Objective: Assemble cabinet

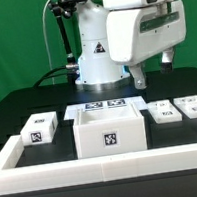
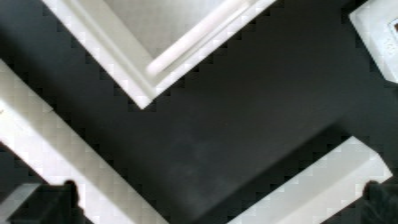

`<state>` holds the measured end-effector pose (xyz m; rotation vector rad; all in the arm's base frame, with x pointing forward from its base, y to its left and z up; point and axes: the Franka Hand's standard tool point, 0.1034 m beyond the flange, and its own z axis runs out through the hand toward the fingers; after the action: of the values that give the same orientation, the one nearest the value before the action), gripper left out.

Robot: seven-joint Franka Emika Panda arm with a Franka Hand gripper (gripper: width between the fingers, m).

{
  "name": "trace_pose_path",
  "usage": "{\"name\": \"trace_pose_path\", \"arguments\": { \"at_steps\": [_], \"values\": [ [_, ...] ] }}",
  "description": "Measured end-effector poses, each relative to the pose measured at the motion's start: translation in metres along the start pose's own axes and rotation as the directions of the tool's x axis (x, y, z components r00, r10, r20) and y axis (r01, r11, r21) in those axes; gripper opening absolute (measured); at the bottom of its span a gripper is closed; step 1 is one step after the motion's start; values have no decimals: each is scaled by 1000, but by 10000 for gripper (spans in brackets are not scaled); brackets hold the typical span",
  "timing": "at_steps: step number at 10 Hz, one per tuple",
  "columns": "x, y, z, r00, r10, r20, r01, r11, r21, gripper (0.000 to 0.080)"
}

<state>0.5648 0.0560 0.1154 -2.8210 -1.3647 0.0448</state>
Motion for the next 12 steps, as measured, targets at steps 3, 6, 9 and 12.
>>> {"name": "trace_pose_path", "arguments": {
  "at_steps": [3, 6, 9, 12],
  "values": [
    [0, 0, 0, 1000, 0, 0, 0, 1000, 0, 796],
    [0, 0, 0, 1000, 0, 0, 0, 1000, 0, 796],
    [-2, 0, 1, 998, -55, -9, 55, 998, -10, 796],
    [-35, -16, 14, 949, -315, 1, 315, 949, 0, 796]
  ]
}}
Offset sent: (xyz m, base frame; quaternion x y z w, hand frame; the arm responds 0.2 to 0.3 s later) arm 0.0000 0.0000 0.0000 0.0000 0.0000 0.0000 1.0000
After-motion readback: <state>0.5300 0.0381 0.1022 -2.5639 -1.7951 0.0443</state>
